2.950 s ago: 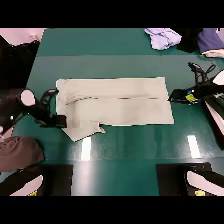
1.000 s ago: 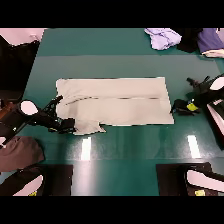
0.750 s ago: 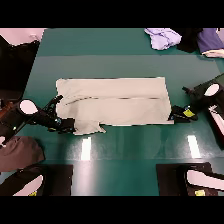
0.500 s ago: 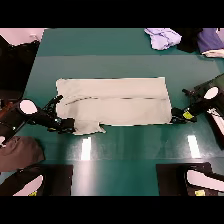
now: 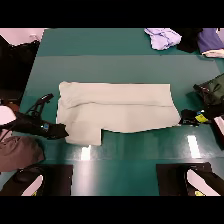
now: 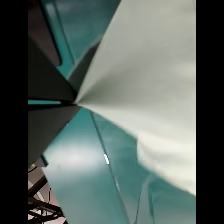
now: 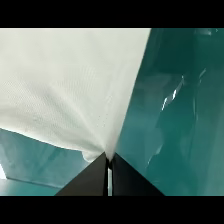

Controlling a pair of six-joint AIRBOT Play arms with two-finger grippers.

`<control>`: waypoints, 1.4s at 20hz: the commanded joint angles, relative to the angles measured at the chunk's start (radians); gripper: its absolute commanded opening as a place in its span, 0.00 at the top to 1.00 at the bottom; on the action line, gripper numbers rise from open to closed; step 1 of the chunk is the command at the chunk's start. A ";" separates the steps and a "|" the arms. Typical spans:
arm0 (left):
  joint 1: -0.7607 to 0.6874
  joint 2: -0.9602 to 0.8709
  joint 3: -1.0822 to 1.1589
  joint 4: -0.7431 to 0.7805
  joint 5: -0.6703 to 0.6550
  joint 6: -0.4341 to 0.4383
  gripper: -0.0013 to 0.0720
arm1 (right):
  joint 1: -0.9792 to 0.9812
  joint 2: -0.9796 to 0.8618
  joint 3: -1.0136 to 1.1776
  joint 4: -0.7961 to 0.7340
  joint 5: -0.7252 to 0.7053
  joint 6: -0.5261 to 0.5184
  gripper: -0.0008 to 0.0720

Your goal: Fold the shirts.

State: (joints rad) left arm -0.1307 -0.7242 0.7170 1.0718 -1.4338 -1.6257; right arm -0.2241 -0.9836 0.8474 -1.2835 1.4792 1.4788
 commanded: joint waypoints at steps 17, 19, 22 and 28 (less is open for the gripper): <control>0.000 -0.330 0.333 0.110 0.562 0.062 0.94 | 0.000 -0.423 0.543 0.088 -0.131 0.040 0.97; 0.000 -0.386 0.369 0.140 0.590 0.061 0.94 | 0.001 -0.483 0.587 0.089 -0.144 0.043 0.97; 0.000 -0.457 0.375 0.142 0.644 0.061 0.94 | 0.001 -0.546 0.611 0.088 -0.184 0.043 0.97; 0.000 -0.539 0.375 0.153 0.682 0.058 0.94 | 0.032 -0.620 0.611 0.089 -0.303 0.043 0.96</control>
State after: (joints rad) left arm -0.1307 -1.2289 1.0878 1.2133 -0.7769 -1.5661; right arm -0.2077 -1.5658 1.4528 -1.1965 1.2373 1.5230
